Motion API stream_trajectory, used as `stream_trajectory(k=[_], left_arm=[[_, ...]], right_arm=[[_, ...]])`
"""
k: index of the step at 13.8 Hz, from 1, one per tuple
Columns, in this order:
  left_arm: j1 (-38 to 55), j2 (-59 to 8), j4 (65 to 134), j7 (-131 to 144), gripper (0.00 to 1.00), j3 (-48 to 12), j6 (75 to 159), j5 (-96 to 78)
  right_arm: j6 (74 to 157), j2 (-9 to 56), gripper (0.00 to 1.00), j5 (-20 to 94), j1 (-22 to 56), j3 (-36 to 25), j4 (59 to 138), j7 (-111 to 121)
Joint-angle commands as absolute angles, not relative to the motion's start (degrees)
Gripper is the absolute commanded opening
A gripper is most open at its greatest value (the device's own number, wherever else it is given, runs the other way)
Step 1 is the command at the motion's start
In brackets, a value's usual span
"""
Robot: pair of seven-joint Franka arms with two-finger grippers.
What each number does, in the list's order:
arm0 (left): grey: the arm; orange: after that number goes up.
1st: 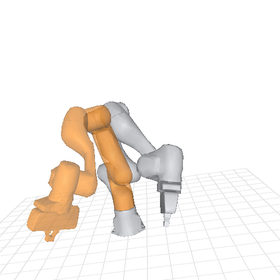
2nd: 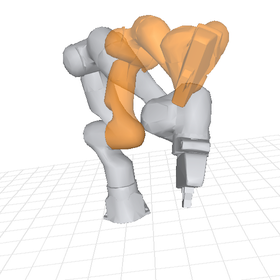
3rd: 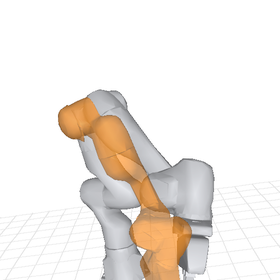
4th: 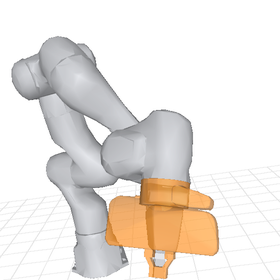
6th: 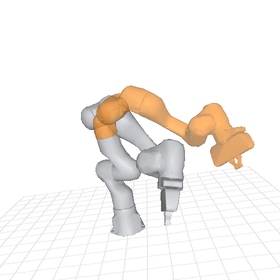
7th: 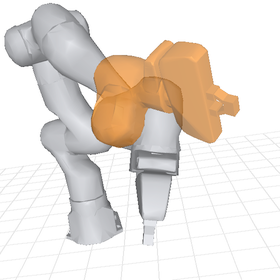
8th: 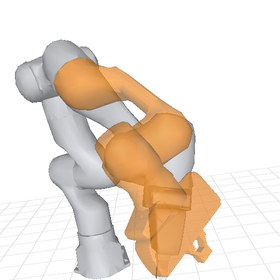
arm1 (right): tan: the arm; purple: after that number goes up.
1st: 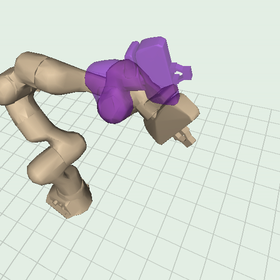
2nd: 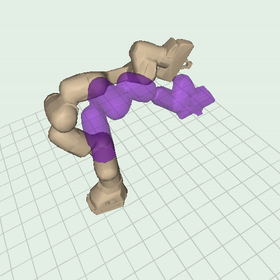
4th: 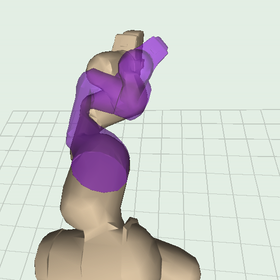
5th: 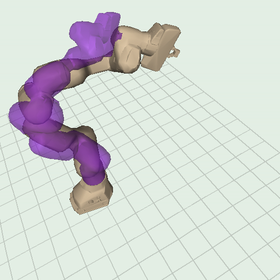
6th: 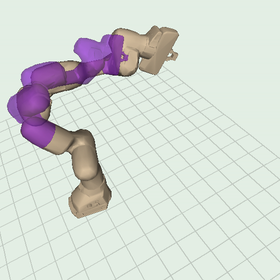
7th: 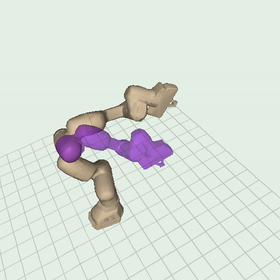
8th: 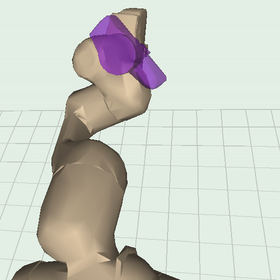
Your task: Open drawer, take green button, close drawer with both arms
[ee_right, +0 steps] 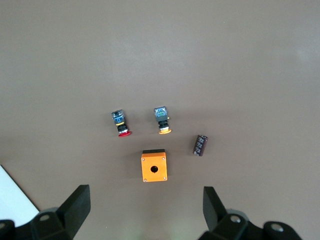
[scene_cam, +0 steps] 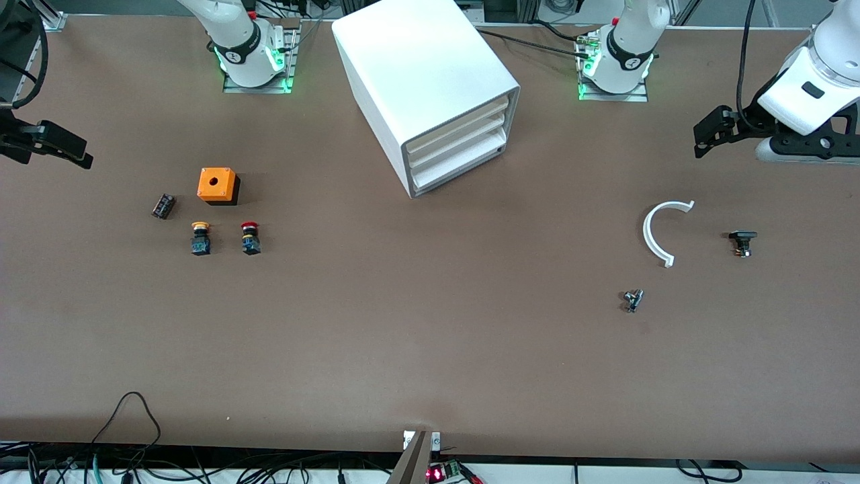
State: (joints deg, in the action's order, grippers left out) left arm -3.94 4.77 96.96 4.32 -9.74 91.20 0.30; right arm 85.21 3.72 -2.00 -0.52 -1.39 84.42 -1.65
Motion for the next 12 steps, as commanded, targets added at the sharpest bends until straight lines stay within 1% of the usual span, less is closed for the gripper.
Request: stream_trajectory(k=[1,10,12], left_arm=[[-3.52,3.69,94.75,3.08,1.0,-9.32,89.3,0.53],[-3.52,3.6,94.57,2.99,1.0,-9.32,89.21,0.53],[-3.43,2.82,93.43,3.16,1.0,-9.75,88.69,0.7]], right_arm=[[84.81,2.29,1.0,-2.2,-0.53,-1.41,85.43,-0.88],[84.73,2.2,1.0,-2.02,-0.53,-1.49,85.43,1.67],[84.73,2.2,1.0,-2.02,-0.53,-1.41,85.43,1.58]])
